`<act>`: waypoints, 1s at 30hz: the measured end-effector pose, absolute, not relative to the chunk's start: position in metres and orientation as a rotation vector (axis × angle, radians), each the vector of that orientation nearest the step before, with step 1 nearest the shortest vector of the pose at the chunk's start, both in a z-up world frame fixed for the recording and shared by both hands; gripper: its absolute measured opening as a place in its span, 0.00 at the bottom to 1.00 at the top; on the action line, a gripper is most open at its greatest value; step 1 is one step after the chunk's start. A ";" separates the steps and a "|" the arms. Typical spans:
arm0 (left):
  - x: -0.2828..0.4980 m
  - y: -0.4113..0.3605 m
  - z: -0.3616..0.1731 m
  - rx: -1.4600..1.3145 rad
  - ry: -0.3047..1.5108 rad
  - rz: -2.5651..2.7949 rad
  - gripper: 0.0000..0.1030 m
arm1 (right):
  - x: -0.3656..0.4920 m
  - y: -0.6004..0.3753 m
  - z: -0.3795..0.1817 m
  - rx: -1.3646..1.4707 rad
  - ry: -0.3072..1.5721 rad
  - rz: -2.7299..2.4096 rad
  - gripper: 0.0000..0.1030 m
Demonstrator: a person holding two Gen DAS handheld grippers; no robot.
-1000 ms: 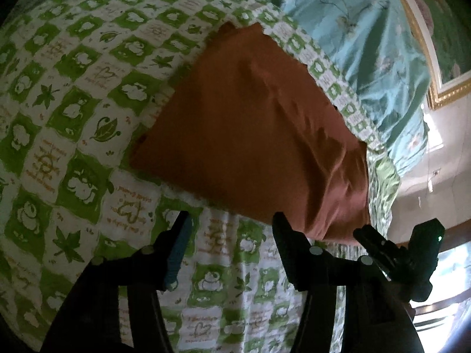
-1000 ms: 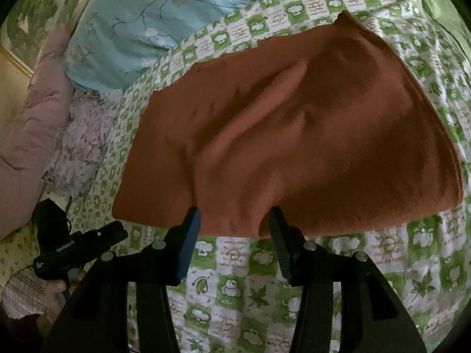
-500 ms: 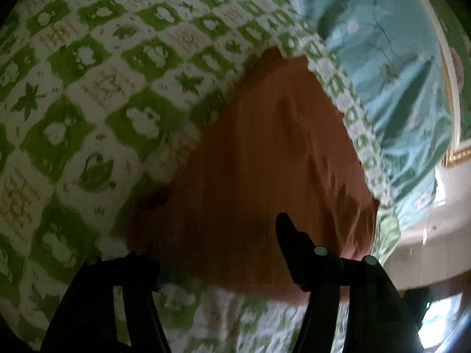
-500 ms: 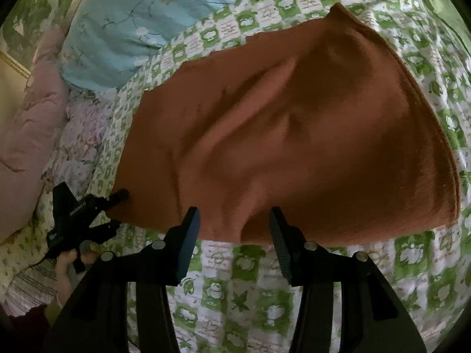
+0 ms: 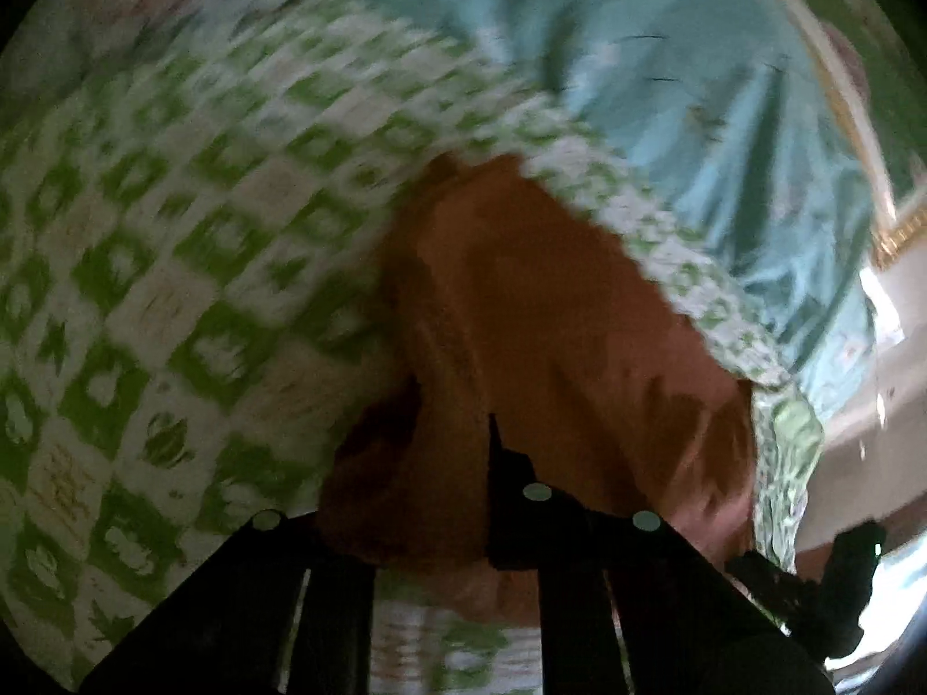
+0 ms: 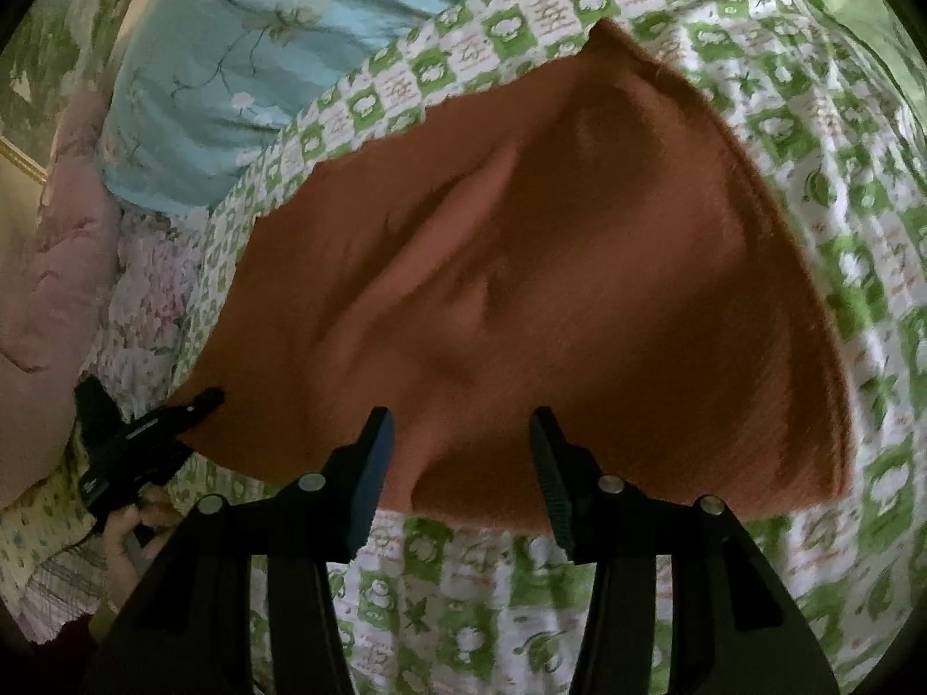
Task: Fold small clothes
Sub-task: 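Grasp the folded sweater edge with the left gripper and lift it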
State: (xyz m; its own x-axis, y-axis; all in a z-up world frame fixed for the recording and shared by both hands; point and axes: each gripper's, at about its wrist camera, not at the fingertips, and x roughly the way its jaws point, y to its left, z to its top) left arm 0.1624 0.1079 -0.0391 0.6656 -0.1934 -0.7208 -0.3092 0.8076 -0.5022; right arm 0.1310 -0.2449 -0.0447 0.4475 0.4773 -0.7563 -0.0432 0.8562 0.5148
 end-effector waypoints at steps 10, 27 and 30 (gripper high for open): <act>0.201 -0.031 0.023 -0.355 0.794 -0.213 0.10 | 0.151 -0.288 -0.023 0.517 0.987 0.316 0.48; 0.206 -0.128 -0.037 -0.053 0.913 -0.298 0.10 | 0.253 -0.254 -0.037 0.545 1.077 0.531 0.58; 0.205 -0.129 -0.037 -0.040 0.914 -0.292 0.10 | 0.278 -0.237 -0.045 0.564 1.104 0.552 0.59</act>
State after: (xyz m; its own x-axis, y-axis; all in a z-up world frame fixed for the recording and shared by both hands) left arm 0.2053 -0.1290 -0.0370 0.5740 -0.2663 -0.7744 0.2329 0.9597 -0.1574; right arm 0.2785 -0.2373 -0.0449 0.3483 0.6638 -0.6618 -0.1311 0.7336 0.6668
